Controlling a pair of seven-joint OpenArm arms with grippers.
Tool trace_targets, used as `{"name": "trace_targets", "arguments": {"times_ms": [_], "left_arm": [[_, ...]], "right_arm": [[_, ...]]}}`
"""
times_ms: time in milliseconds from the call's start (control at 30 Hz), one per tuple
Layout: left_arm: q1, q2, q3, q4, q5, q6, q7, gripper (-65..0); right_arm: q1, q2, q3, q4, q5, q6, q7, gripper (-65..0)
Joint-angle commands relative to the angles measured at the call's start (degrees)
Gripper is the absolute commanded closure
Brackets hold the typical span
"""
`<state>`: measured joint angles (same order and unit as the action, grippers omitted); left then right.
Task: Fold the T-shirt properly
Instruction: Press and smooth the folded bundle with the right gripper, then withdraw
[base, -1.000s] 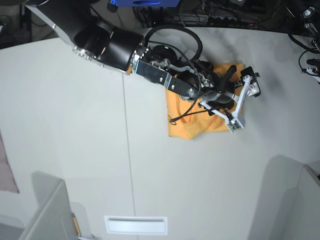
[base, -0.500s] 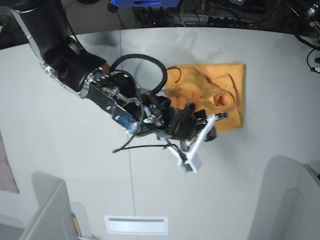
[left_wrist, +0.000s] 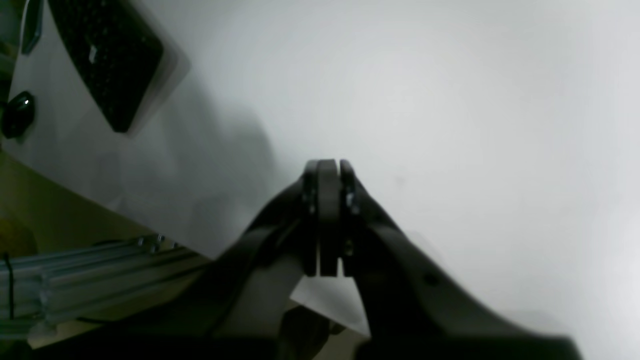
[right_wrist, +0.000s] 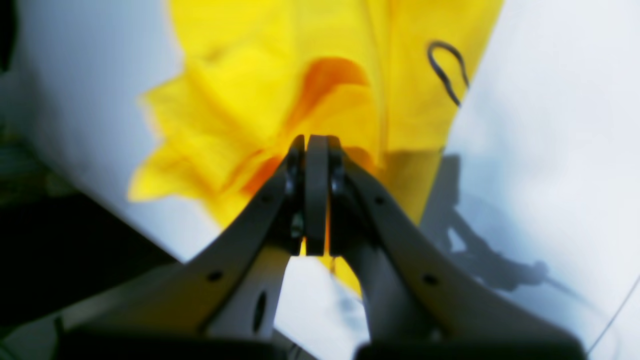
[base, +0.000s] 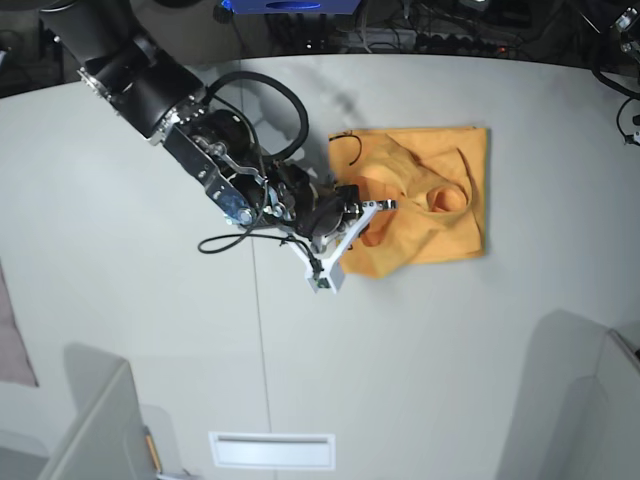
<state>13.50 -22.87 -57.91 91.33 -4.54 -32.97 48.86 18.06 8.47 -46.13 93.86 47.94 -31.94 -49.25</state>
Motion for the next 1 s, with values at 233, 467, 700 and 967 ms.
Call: {"name": "trace_targets", "arguments": {"times_ms": [233, 467, 700, 967], "left_arm": [[0.00, -1.35, -0.51, 1.02, 0.01, 0.40, -0.91, 0.0], [0.00, -1.35, -0.51, 1.02, 0.01, 0.40, -0.91, 0.0], [0.00, -1.52, -0.51, 0.93, 0.01, 0.40, -0.91, 0.0], [-0.44, -1.61, -0.24, 0.93, 0.01, 0.40, -0.91, 0.0]], "right_arm": [[2.55, -6.84, -1.56, -7.93, -4.73, 2.01, 1.65, 0.0], [2.55, -14.05, -1.12, -13.64, -15.46, 10.89, 3.58, 0.0], [6.24, -17.04, -6.57, -15.40, -12.03, 13.35, 12.20, 0.0], [14.07, -16.78, -14.57, -17.25, 3.27, 11.77, 23.63, 0.0]]}}
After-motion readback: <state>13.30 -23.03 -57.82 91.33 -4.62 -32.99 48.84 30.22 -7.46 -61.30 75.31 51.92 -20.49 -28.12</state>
